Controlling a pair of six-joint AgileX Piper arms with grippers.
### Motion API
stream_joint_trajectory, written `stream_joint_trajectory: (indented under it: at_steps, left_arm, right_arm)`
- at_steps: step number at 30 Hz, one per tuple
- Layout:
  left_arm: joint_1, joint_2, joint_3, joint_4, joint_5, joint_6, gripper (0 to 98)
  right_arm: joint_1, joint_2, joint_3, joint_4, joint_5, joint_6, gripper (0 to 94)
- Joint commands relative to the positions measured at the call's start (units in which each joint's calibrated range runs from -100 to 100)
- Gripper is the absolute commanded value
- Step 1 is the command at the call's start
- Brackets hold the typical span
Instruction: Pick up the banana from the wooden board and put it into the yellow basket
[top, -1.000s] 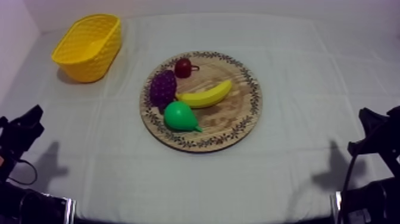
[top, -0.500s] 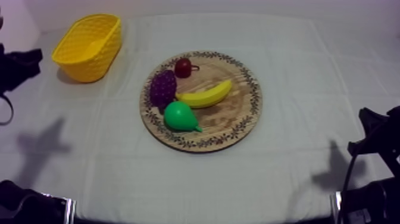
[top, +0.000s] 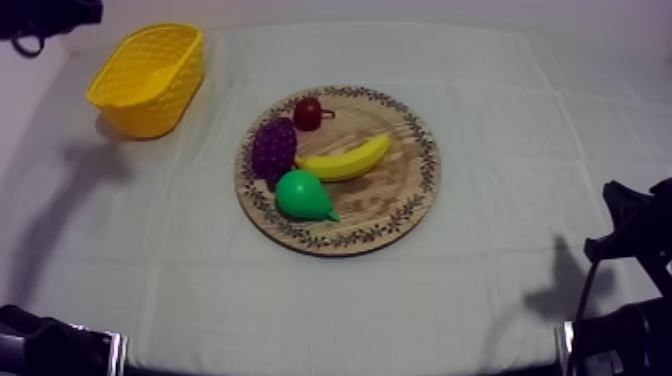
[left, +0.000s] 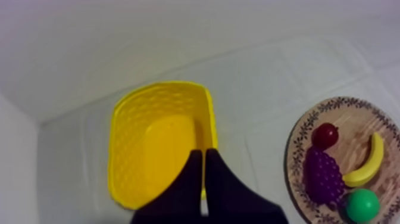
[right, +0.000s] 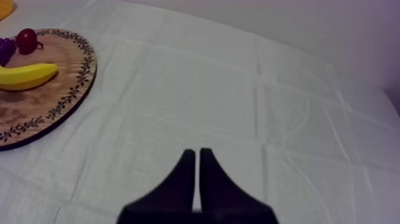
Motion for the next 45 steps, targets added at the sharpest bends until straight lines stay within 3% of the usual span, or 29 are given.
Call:
stream_joint_trajectory:
  at_steps: [1, 4, 10, 15, 21, 31, 38, 45]
  left_arm:
    - [0.35, 8.2, -9.34, 0.2, 2.49, -2.79, 0.1]
    - [1.09, 12.14, -12.73, 0.79, 4.5, -4.73, 0.1]
    - [2.93, 16.51, -16.14, 4.02, 9.0, -11.29, 0.1]
    - [6.44, 20.25, -17.4, 4.37, 11.66, -13.87, 0.1]
    - [12.23, 26.12, -17.7, 3.3, 11.91, -15.23, 0.1]
    - [19.65, 30.92, -24.58, -1.02, 17.49, -11.96, 0.2]
    - [20.72, 34.19, -24.59, -1.94, 18.9, -10.83, 0.2]
    - [21.43, 35.07, -18.26, -2.03, 16.72, -11.89, 0.2]
  right_arm:
    - [-0.01, 0.02, -0.03, -0.02, 0.0, -0.02, 0.4]
    - [-0.01, 0.02, -0.03, -0.02, 0.0, -0.02, 0.4]
    - [-0.01, 0.02, -0.03, -0.02, 0.0, -0.04, 0.4]
    - [-0.01, 0.02, -0.03, -0.02, 0.0, -0.02, 0.4]
    - [-0.01, 0.02, -0.03, -0.02, 0.0, -0.02, 0.4]
    - [-0.05, 0.02, -0.03, -0.02, 0.0, -0.04, 0.4]
    - [-0.08, 0.02, -0.03, -0.02, 0.0, -0.03, 0.4]
    - [-0.08, 0.02, -0.03, -0.02, 0.0, -0.02, 0.4]
